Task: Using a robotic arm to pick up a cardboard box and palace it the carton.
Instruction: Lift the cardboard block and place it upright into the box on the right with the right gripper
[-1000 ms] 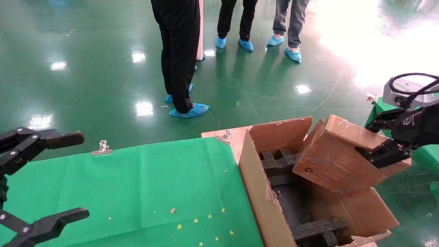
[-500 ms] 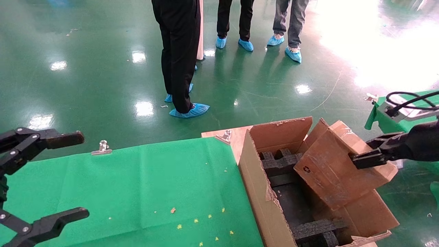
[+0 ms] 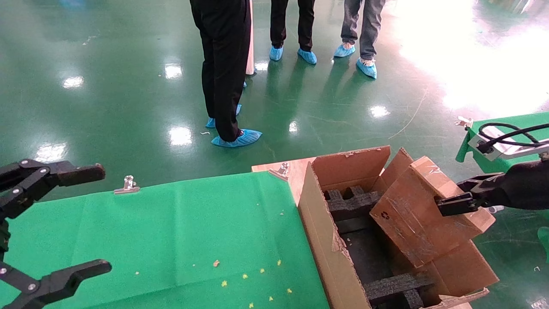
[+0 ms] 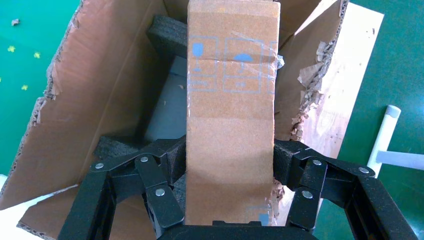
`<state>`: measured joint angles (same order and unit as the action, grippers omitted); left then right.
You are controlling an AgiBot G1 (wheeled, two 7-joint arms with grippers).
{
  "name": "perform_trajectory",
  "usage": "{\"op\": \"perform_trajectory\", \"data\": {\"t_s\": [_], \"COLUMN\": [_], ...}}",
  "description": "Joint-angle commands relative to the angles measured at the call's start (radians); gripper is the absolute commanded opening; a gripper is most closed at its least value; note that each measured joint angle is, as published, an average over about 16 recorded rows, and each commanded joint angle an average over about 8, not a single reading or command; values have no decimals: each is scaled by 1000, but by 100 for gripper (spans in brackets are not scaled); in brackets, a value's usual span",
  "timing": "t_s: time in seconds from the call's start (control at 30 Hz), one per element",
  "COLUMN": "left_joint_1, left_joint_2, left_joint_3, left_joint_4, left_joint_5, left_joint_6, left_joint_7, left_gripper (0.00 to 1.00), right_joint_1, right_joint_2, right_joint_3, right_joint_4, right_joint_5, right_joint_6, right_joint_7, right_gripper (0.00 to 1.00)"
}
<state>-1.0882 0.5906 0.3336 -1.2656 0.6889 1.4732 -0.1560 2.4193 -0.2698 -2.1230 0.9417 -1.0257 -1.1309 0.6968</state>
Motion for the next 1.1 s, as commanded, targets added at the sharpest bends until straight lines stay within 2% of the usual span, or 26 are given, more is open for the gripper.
{"op": "perform_trajectory", "data": {"t_s": [0.03,0.27,0.37,0.73,1.1], "left_joint_1": [0,0,0,0,0], "left_joint_2": [0,0,0,0,0], "left_joint_3": [0,0,0,0,0], "left_joint_4": [0,0,0,0,0], "left_joint_5": [0,0,0,0,0], "left_joint_6": [0,0,0,0,0], "left_joint_7": [0,0,0,0,0], "left_gripper": [100,100,100,100,100], "right_joint_1": [1,0,-9,-85,-108], "right_joint_2": [2,-4,-11,-73,-105], "right_joint_3": [-1,2,-1,-51,-90], "right_joint_4": [4,-10,-20,-25,12], "right_joint_5": [-4,3,8,-4,-70], "right_joint_6": [3,-6,3,138,222], "right_joint_7": [1,-4,22,304,450], "right_gripper": [0,0,0,0,0]}}
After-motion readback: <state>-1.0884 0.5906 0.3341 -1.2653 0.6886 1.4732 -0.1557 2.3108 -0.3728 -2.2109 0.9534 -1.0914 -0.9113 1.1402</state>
